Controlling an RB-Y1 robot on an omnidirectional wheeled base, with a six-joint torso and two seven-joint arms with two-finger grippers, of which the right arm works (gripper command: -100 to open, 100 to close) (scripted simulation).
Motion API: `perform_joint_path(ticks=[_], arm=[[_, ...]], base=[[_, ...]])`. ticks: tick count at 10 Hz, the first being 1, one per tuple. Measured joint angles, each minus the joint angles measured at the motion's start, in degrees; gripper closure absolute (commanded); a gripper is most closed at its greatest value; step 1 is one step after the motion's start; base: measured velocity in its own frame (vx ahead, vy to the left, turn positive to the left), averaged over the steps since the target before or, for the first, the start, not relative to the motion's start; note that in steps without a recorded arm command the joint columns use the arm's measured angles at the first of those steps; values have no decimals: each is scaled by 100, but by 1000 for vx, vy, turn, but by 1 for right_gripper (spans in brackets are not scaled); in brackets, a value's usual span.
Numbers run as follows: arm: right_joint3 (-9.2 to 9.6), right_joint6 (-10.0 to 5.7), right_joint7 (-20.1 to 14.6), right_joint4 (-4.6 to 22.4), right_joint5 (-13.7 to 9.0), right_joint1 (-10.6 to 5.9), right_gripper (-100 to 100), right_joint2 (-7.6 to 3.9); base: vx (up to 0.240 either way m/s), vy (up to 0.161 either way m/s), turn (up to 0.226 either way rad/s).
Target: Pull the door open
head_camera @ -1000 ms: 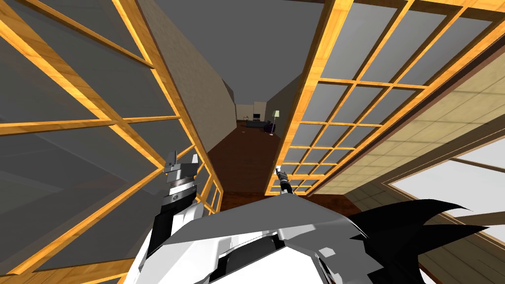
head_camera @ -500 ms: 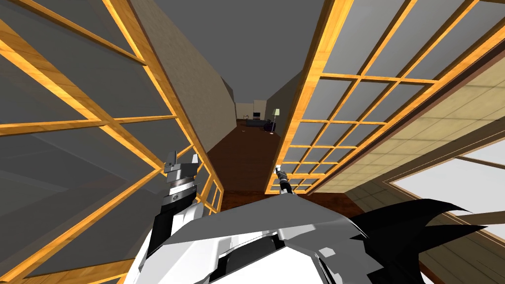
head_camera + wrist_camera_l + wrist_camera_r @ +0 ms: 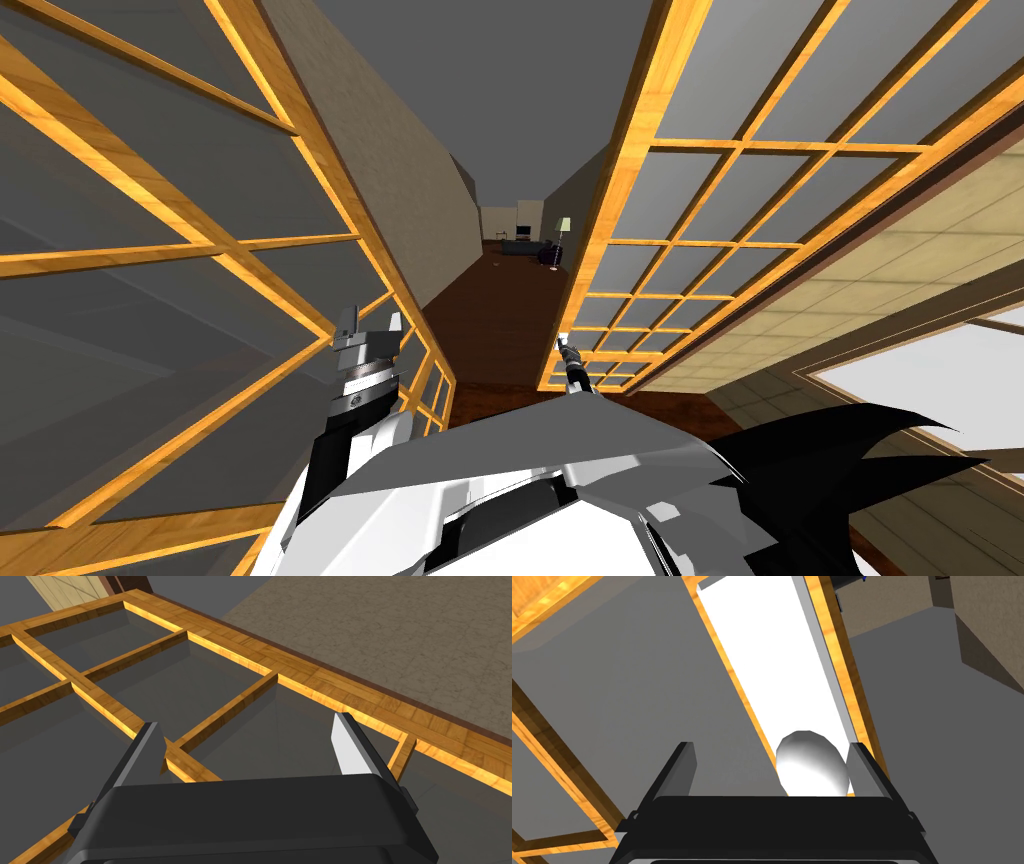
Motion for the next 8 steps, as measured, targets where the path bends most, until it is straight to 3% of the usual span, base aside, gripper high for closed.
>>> perform_joint_path(ticks=[1,4,6,8], arm=[[7,-35,-129,93,-27,-49,100,-35],[101,-43,-628,-51,-106,78,100,-45],[93,-162,-876,194,-165,-58,100,-83],[133,-178,-1025,121,-178,34,100,-72]], base=[[-26,-14,51],[-44,-13,59],[-20,-1,11],[-27,0,42]])
